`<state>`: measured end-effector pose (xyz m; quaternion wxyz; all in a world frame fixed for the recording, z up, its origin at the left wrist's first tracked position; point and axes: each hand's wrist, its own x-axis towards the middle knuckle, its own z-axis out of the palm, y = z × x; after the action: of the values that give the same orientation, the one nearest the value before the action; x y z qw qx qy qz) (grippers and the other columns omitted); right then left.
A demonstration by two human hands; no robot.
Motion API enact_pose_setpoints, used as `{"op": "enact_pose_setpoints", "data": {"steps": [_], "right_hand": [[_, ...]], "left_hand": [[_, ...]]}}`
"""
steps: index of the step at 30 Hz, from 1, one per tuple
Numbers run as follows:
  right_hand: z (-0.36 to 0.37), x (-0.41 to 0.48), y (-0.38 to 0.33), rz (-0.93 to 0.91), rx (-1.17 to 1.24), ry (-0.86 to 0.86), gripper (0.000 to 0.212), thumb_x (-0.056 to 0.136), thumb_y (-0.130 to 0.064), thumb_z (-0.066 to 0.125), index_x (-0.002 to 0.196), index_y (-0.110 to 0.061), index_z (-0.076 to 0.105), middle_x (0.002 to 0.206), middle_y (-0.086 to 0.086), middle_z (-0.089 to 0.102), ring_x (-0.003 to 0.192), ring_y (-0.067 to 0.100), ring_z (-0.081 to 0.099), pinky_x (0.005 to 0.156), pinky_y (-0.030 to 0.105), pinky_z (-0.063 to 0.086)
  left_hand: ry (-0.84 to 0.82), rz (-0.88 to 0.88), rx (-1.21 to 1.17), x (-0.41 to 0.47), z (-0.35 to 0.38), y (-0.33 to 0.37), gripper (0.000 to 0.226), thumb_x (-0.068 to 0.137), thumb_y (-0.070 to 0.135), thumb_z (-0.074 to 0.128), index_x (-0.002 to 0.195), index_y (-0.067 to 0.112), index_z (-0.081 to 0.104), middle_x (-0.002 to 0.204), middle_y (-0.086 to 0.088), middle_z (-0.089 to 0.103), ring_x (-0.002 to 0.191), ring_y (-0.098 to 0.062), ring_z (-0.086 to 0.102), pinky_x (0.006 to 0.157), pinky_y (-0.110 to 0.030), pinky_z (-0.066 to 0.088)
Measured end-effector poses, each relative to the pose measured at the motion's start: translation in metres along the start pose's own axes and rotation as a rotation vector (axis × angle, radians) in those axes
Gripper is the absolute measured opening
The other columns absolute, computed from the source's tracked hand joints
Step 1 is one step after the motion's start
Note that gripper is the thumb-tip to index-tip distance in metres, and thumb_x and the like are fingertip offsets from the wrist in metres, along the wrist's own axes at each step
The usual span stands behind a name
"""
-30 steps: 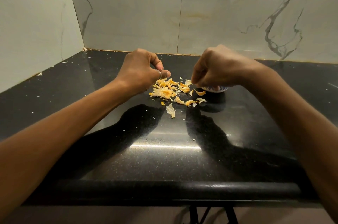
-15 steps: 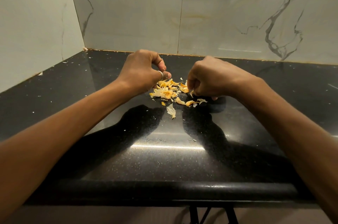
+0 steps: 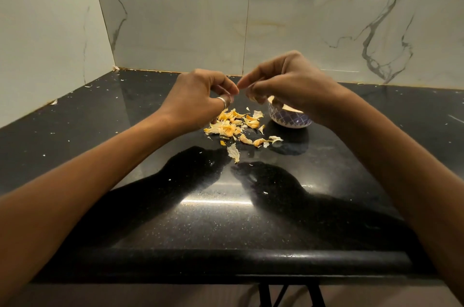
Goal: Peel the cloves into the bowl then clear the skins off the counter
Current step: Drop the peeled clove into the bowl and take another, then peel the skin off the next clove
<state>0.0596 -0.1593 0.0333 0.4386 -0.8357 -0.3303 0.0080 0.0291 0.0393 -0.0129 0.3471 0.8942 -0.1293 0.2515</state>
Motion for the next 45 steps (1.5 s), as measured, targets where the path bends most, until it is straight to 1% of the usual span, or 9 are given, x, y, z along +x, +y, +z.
{"op": "enact_pose_setpoints", "data": {"steps": [3,6,10,15,23,29,33,39,45], "right_hand": [[0.002,0.003,0.001,0.078,0.229,0.056,0.016,0.09,0.003,0.061,0.1,-0.001,0.073,0.081,0.007,0.07,0.068,0.01,0.061,0.054,0.018,0.046],[0.008,0.005,0.001,0.205,0.515,0.132,0.015,0.088,0.005,0.061,0.097,-0.003,0.071,0.077,0.005,0.071,0.066,0.009,0.065,0.052,0.015,0.047],[0.014,0.006,0.001,0.293,0.746,0.142,0.018,0.086,0.008,0.059,0.098,-0.002,0.068,0.078,0.009,0.07,0.066,0.012,0.067,0.051,0.013,0.05],[0.014,0.006,0.002,0.242,0.611,0.129,0.02,0.088,0.01,0.057,0.098,-0.004,0.067,0.078,0.008,0.07,0.064,0.011,0.067,0.051,0.016,0.051],[0.01,0.007,0.006,0.18,0.54,0.121,0.017,0.092,0.009,0.054,0.095,0.0,0.069,0.085,0.012,0.071,0.069,0.012,0.068,0.059,0.019,0.055],[0.01,0.008,0.013,-0.036,0.096,0.091,0.016,0.091,-0.005,0.069,0.106,-0.008,0.073,0.099,0.009,0.074,0.085,0.013,0.066,0.07,0.02,0.057],[0.016,0.01,0.017,-0.219,-0.199,0.14,0.02,0.088,-0.015,0.076,0.108,-0.016,0.076,0.096,0.001,0.077,0.087,0.008,0.073,0.081,0.031,0.061],[0.015,0.011,0.02,-0.277,-0.353,0.18,0.017,0.089,-0.019,0.075,0.105,-0.014,0.077,0.085,-0.002,0.076,0.073,0.0,0.07,0.071,0.019,0.06],[0.018,0.011,0.022,-0.258,-0.32,0.171,0.009,0.091,-0.01,0.073,0.099,-0.011,0.076,0.078,-0.001,0.074,0.066,0.002,0.07,0.068,0.025,0.061]], "left_hand": [[-0.017,0.038,-0.023,-0.002,0.002,0.003,0.018,0.092,0.007,0.066,0.106,0.018,0.072,0.091,0.0,0.072,0.052,-0.012,0.067,0.051,-0.021,0.056],[-0.018,0.041,-0.074,-0.004,0.005,0.007,0.018,0.09,0.013,0.071,0.108,0.014,0.071,0.089,0.001,0.072,0.06,-0.009,0.069,0.051,-0.017,0.053],[-0.063,-0.017,-0.227,-0.004,0.007,0.012,0.026,0.09,0.019,0.074,0.113,0.009,0.069,0.089,-0.004,0.074,0.068,-0.015,0.073,0.049,-0.029,0.058],[-0.142,-0.078,-0.341,-0.004,0.003,0.012,0.025,0.092,0.014,0.07,0.116,0.006,0.068,0.099,-0.009,0.074,0.077,-0.015,0.074,0.053,-0.028,0.059],[-0.127,-0.079,-0.419,-0.003,0.0,0.012,0.021,0.098,0.016,0.061,0.115,0.008,0.07,0.102,-0.007,0.073,0.084,-0.014,0.073,0.054,-0.026,0.059],[-0.091,-0.119,-0.357,-0.001,0.0,0.009,0.019,0.097,0.023,0.064,0.102,0.006,0.072,0.087,-0.009,0.074,0.07,-0.014,0.071,0.051,-0.026,0.057],[-0.097,-0.159,-0.368,-0.001,-0.002,0.009,0.018,0.094,0.025,0.067,0.094,0.008,0.072,0.08,-0.008,0.074,0.065,-0.013,0.069,0.05,-0.024,0.056],[-0.104,-0.151,-0.367,-0.001,-0.002,0.008,0.016,0.095,0.019,0.066,0.102,0.006,0.072,0.089,-0.01,0.073,0.072,-0.012,0.07,0.053,-0.025,0.057],[-0.09,-0.155,-0.417,-0.001,-0.003,0.009,0.016,0.096,0.012,0.065,0.108,0.004,0.07,0.093,-0.009,0.073,0.073,-0.013,0.07,0.051,-0.024,0.057]]}}
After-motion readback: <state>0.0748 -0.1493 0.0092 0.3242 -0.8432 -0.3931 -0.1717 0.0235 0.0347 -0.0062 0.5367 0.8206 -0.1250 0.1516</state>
